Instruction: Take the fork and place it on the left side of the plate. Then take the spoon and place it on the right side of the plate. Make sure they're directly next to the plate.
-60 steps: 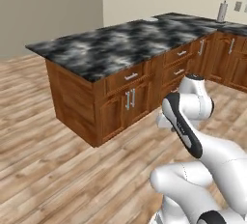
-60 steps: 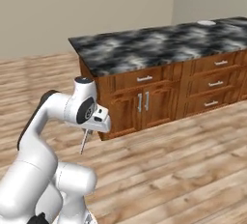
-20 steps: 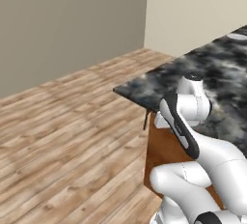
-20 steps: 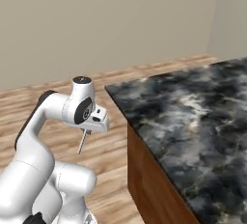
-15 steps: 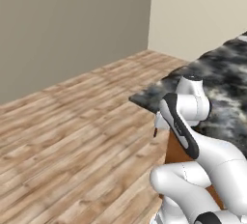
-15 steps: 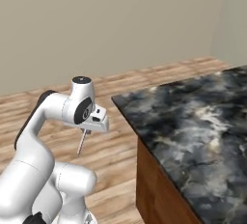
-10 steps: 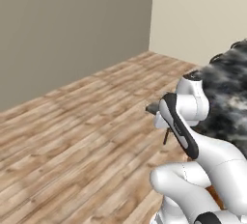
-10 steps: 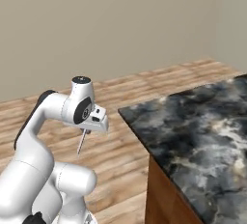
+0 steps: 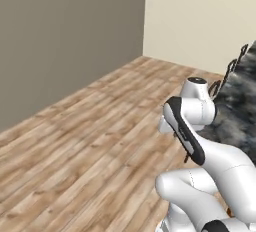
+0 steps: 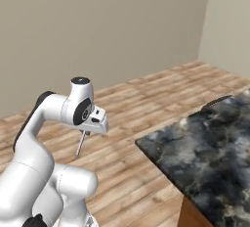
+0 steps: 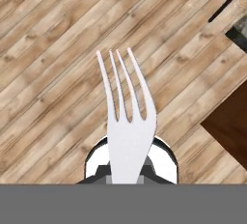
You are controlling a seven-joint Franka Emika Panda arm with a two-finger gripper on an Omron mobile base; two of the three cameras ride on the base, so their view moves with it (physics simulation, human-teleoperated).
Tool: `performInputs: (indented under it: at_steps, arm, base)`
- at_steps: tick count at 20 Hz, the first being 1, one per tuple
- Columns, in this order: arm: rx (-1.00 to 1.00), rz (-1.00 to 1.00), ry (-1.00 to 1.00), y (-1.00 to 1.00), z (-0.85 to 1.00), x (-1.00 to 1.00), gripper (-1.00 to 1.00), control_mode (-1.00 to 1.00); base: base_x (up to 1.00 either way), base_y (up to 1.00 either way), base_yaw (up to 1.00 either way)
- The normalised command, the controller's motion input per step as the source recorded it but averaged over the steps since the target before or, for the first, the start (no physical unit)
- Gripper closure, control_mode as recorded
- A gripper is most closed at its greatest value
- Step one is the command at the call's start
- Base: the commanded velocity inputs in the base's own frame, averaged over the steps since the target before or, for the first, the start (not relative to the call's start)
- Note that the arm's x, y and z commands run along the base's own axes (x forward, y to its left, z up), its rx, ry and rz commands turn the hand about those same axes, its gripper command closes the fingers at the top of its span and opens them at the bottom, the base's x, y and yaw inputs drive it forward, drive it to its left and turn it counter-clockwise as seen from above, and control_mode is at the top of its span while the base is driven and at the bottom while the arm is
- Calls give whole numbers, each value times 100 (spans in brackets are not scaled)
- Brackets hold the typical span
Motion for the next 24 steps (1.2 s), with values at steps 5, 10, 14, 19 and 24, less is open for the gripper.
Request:
performInputs:
  at_steps: [5,10,14,19,24]
  arm:
    - [0,0,0,0,0,0,100,100]
    - [0,0,0,0,0,0,100,100]
    - [0,0,0,0,0,0,100,100]
    - [0,0,0,0,0,0,100,100]
    - [0,0,0,0,0,0,100,100]
  base:
    - [100,100,-45]
    - [100,100,-46]
    - [100,100,-46]
    - [100,100,-46]
    - [100,100,-50]
